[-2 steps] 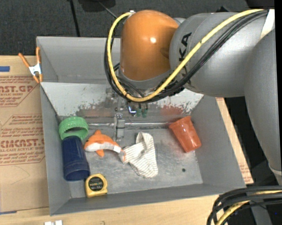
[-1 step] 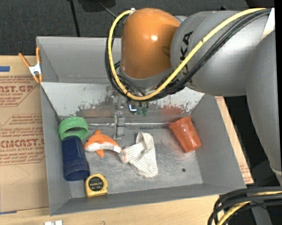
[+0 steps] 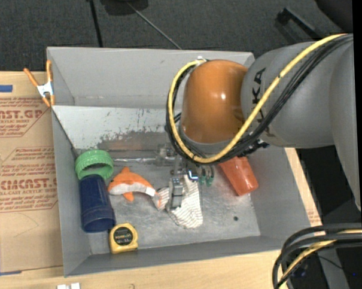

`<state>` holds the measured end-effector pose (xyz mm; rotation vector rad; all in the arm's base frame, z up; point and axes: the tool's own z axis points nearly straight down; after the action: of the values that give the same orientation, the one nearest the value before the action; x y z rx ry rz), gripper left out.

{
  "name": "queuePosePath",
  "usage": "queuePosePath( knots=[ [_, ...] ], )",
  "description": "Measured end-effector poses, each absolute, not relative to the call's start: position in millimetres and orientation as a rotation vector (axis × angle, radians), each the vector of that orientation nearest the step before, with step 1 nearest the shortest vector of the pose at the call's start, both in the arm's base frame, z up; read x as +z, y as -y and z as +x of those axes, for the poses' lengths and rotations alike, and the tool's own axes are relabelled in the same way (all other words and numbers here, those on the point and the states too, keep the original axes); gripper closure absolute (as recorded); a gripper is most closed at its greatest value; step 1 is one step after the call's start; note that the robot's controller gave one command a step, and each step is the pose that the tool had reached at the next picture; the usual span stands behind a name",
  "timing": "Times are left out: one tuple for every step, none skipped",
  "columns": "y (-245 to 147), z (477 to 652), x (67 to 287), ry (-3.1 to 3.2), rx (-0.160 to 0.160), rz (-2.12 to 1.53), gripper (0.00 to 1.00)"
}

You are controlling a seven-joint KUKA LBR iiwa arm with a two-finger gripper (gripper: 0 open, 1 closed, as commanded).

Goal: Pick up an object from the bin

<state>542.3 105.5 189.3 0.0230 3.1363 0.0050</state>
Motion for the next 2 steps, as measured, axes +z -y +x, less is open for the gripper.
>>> queuePosePath(
  knots=[
    [-78,517.0,162,-3.148,-0.003,0.043,0.0],
    [-90,530.4,125,-3.134,0.004,0.088,0.0]
  ],
)
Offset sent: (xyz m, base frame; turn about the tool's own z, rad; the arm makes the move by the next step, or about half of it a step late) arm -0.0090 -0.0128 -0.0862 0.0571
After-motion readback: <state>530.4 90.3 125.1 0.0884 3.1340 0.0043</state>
